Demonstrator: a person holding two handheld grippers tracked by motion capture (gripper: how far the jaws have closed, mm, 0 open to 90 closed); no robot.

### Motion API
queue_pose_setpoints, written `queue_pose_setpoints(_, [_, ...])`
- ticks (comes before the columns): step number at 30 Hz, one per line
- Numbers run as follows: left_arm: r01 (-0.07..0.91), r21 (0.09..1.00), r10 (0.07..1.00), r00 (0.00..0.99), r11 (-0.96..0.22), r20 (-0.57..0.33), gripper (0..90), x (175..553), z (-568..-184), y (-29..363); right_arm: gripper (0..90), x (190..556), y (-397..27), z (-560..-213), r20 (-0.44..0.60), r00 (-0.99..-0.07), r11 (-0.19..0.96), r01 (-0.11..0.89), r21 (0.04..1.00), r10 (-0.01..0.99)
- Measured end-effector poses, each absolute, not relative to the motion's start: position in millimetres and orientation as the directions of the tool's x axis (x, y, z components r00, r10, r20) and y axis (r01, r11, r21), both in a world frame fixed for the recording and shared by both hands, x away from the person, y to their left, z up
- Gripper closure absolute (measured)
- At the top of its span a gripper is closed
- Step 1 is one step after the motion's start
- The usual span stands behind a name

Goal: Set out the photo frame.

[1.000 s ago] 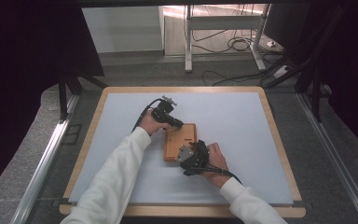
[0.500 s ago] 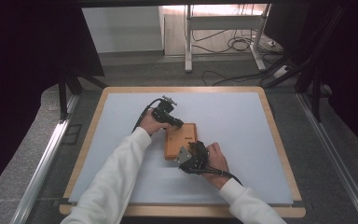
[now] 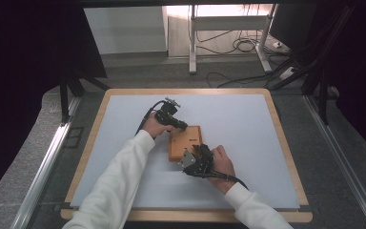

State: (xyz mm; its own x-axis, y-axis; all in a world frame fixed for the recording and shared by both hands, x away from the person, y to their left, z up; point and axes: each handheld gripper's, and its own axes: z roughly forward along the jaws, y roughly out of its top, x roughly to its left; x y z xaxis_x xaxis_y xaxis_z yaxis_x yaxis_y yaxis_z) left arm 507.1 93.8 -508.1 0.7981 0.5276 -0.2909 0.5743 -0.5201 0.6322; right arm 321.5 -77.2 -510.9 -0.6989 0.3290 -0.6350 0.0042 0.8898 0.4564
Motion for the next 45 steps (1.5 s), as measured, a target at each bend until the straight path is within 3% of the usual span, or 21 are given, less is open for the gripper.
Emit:
queue_pose_setpoints(28, [0.572, 0.663, 0.549, 0.788, -0.483, -0.280, 77.7, 505.3, -508.3, 94.5, 53.6, 321.4, -76.1, -489.8, -0.675, -0.675, 0.905, -0.029, 0.425, 0.296])
queue_pose_setpoints(36, [0.572, 0.700, 0.595, 0.761, -0.427, -0.259, 49.0, 499.3, -502.7, 107.2, 57.5, 325.7, -77.2, -482.3, -0.674, -0.676, 0.907, -0.021, 0.421, 0.298])
queue_pose_setpoints(45, [0.534, 0.784, 0.630, 0.736, -0.317, -0.247, 35.9, 477.8, -484.1, 143.3, 61.3, 330.2, -76.6, -473.7, -0.686, -0.670, 0.916, -0.021, 0.401, 0.285])
